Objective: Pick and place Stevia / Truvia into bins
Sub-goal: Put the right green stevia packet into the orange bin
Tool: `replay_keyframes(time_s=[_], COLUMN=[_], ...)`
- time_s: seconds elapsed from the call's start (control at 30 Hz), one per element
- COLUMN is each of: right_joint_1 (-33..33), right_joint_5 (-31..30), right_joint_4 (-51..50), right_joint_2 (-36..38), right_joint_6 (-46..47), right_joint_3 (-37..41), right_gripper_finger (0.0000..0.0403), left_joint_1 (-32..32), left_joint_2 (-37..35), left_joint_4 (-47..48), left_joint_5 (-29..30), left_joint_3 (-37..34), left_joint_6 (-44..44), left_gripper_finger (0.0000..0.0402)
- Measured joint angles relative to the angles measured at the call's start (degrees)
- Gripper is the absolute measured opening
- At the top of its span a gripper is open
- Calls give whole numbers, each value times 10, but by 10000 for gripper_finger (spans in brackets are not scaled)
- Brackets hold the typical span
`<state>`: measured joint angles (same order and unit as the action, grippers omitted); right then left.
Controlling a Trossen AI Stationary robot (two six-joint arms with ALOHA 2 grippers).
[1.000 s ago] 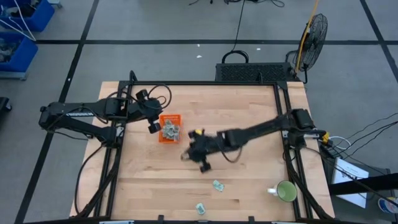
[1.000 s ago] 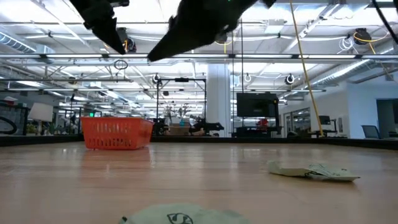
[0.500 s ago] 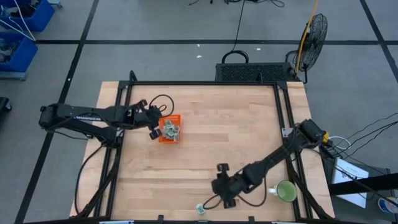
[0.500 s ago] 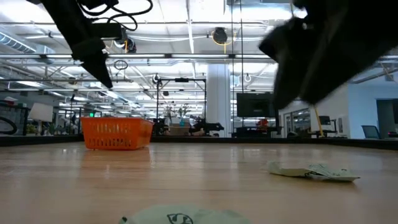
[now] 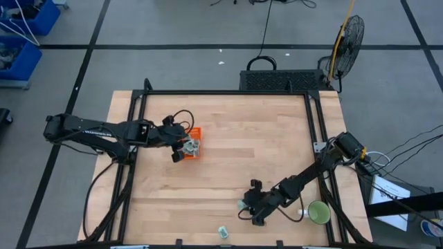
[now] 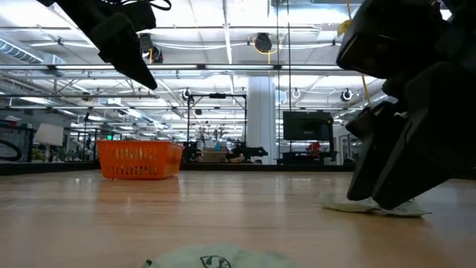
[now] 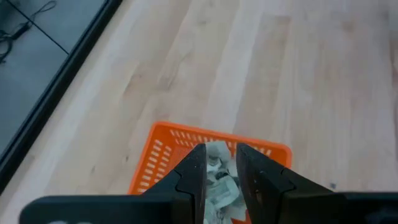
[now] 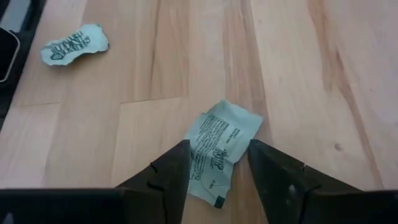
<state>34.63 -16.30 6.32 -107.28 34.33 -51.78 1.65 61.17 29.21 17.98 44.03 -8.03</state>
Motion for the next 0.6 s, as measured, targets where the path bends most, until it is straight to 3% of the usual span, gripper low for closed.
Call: replay_keyframes(time_s=[0.13, 0.37, 0.6], right_joint_1=[0, -5, -59], right_joint_5=[-32, -47, -106], right_joint_4=[12, 81, 155], right_joint_2=[-1, -1, 43], right_joint_6=[-8, -111, -265], right_joint_3=[24, 29, 22], right_gripper_finger=[126, 11, 11], left_joint_1=[3, 3, 3], left_joint_2=[0, 0, 0], left_joint_4=[6, 6, 6], left_joint_5=[-5, -5, -5], left_joint_3=[0, 0, 0], left_joint_6=[1, 3, 4], left_gripper_finger=[93, 93, 93])
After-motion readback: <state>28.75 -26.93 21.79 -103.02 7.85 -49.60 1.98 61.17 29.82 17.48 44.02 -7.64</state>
